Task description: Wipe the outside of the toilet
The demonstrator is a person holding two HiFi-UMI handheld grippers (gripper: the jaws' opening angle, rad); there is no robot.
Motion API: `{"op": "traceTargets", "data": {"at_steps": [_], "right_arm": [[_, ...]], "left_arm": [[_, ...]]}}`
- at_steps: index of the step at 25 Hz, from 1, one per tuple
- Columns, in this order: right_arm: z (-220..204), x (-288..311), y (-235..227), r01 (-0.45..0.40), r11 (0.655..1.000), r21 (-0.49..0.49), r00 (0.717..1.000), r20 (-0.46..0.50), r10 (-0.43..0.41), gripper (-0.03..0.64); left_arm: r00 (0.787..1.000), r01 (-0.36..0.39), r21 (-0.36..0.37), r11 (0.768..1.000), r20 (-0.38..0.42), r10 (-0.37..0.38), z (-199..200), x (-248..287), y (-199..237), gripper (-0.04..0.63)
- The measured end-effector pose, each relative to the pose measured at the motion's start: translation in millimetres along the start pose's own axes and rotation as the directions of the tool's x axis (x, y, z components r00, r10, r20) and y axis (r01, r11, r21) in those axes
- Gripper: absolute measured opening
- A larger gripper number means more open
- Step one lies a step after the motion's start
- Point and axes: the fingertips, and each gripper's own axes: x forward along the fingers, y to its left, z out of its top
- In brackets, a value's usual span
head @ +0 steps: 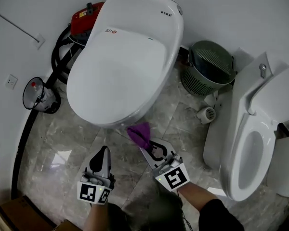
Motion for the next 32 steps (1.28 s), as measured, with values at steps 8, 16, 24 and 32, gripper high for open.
{"op": "traceTargets", "data": {"at_steps": [8, 16, 24, 32], "right_arm": [[-50.8, 27.4, 3.8, -0.048, 0.998, -0.03, 0.991, 0.125, 0.052, 0.072], [-64.4, 56.2, 11.2, -0.074, 0.995, -0.072, 0.987, 0.138, 0.083, 0.072], [-75.2, 60.2, -37.9, 0.011, 0.999, 0.034, 0.987, 0.157, -0.016, 0.072], [-83.0, 46.8, -132.1, 0.143, 0.989, 0.033, 0.982, 0.122, -0.145, 0.072]], "left_arm": [[0.997, -0.023, 0.024, 0.999, 0.074, 0.021, -53.7, 11.5, 13.9, 0.003], [0.998, -0.024, 0.048, 0.999, 0.06, 0.021, -69.8, 2.1, 23.5, 0.003], [0.998, -0.041, 0.056, 0.998, 0.051, 0.038, -78.5, 20.0, 22.5, 0.003], [1.0, -0.01, 0.051, 0.999, 0.027, 0.009, -91.4, 54.7, 2.7, 0.003]]}}
